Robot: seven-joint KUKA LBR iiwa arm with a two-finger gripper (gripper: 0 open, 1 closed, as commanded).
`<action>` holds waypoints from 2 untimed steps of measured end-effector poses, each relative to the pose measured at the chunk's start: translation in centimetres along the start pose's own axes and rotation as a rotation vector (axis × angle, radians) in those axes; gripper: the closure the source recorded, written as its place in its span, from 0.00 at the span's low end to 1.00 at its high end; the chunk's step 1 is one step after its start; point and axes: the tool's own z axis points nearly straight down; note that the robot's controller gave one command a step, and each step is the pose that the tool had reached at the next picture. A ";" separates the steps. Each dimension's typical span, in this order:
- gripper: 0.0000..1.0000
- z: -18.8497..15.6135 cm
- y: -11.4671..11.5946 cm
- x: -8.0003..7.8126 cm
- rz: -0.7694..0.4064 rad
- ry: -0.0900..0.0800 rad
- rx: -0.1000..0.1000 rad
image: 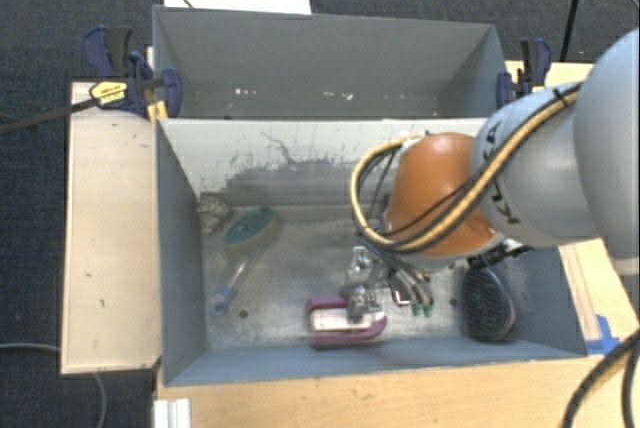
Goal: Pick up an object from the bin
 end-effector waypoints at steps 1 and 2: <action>1.00 -1.3 -3.4 -1.2 -0.138 -0.026 0.012; 1.00 -11.9 -3.0 -1.9 -0.144 -0.028 0.013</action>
Offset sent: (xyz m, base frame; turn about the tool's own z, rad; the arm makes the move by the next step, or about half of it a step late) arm 0.0117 -0.0341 0.0104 -0.1382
